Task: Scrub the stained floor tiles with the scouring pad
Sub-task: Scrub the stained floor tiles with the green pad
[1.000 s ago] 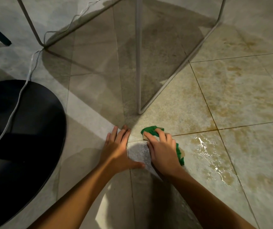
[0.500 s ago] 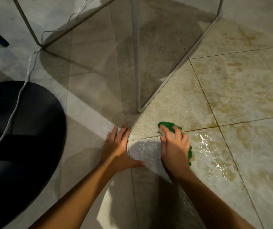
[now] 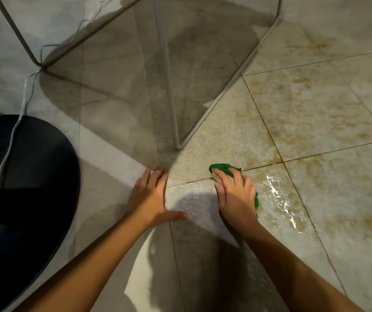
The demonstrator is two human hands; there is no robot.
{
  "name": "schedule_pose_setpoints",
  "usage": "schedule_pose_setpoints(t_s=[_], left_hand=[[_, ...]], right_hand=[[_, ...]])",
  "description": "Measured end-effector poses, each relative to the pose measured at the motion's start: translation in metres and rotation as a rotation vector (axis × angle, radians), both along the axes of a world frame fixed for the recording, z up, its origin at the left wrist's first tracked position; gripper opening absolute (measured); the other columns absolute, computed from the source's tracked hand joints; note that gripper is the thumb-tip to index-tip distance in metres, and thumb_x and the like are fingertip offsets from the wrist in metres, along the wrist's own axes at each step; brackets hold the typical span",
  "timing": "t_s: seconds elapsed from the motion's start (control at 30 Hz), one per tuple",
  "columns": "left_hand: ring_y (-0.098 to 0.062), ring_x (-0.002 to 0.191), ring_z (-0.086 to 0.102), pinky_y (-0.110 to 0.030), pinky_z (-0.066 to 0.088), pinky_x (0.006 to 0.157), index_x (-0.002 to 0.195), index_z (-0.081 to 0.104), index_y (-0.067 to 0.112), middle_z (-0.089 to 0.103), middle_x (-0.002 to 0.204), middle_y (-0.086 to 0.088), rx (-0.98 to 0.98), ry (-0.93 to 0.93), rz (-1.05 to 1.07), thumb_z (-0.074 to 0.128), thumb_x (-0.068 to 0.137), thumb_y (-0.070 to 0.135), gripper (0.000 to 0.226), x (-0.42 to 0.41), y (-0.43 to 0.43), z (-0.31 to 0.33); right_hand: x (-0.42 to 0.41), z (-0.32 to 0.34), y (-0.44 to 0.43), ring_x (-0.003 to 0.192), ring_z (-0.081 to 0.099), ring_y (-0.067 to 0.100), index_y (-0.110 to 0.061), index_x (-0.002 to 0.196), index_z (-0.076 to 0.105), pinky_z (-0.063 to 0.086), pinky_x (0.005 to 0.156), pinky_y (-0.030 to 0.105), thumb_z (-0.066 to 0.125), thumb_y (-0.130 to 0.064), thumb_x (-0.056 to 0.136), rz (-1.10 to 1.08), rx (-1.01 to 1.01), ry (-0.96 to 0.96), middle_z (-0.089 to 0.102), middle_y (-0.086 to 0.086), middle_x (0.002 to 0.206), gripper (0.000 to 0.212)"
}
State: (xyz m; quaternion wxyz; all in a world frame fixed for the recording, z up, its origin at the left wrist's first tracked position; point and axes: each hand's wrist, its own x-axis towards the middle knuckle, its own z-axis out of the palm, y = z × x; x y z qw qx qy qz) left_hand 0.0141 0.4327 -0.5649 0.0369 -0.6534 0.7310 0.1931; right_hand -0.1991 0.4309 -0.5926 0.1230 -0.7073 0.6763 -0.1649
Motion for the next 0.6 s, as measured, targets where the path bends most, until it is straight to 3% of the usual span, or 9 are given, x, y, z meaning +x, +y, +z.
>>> schedule_pose_setpoints(t_s=[0.17, 0.27, 0.37, 0.47, 0.6], left_hand=[[-0.032, 0.134, 0.034, -0.040, 0.030, 0.111, 0.138, 0.044, 0.009, 0.038, 0.146, -0.011, -0.047, 0.080, -0.092, 0.036, 0.060, 0.072, 0.101, -0.013, 0.011, 0.002], [-0.037, 0.123, 0.047, -0.048, 0.040, 0.103, 0.130, 0.050, 0.000, 0.049, 0.136, -0.018, -0.028, 0.061, -0.116, 0.044, 0.061, 0.074, 0.102, -0.024, 0.013, -0.003], [-0.040, 0.121, 0.051, -0.050, 0.040, 0.100, 0.128, 0.052, -0.002, 0.053, 0.132, -0.019, -0.003, 0.049, -0.088, 0.049, 0.054, 0.080, 0.110, -0.037, 0.012, -0.003], [-0.040, 0.130, 0.042, -0.050, 0.033, 0.106, 0.135, 0.045, -0.001, 0.045, 0.141, -0.018, -0.008, 0.060, -0.081, 0.069, 0.048, 0.076, 0.119, -0.042, 0.016, -0.003], [-0.024, 0.146, 0.005, -0.038, 0.007, 0.120, 0.150, 0.012, 0.010, 0.009, 0.158, -0.004, -0.009, 0.034, -0.087, 0.062, 0.059, 0.078, 0.124, -0.042, 0.015, -0.001]], right_hand=[[0.001, 0.005, 0.024, 0.113, 0.041, 0.031, -0.029, 0.127, 0.051, 0.034, 0.089, 0.044, 0.030, -0.039, 0.095, 0.029, 0.124, -0.025, 0.049, 0.007, 0.133, 0.040], [0.016, 0.009, 0.016, 0.110, 0.044, 0.030, -0.030, 0.125, 0.054, 0.035, 0.087, 0.041, 0.043, -0.028, 0.095, 0.155, 0.105, 0.014, 0.051, 0.005, 0.132, 0.032], [0.015, 0.008, 0.003, 0.097, 0.050, 0.025, -0.028, 0.117, 0.061, 0.040, 0.076, 0.035, 0.049, -0.023, 0.089, 0.189, 0.008, 0.075, 0.059, 0.003, 0.119, 0.030], [0.000, 0.005, 0.001, 0.095, 0.049, 0.024, -0.025, 0.115, 0.061, 0.037, 0.074, 0.033, 0.042, -0.026, 0.090, 0.143, -0.006, 0.073, 0.058, 0.004, 0.116, 0.031], [-0.017, 0.002, 0.006, 0.089, 0.050, 0.028, -0.018, 0.110, 0.063, 0.032, 0.070, 0.032, 0.036, -0.028, 0.090, -0.058, -0.037, 0.046, 0.060, 0.010, 0.111, 0.035]])
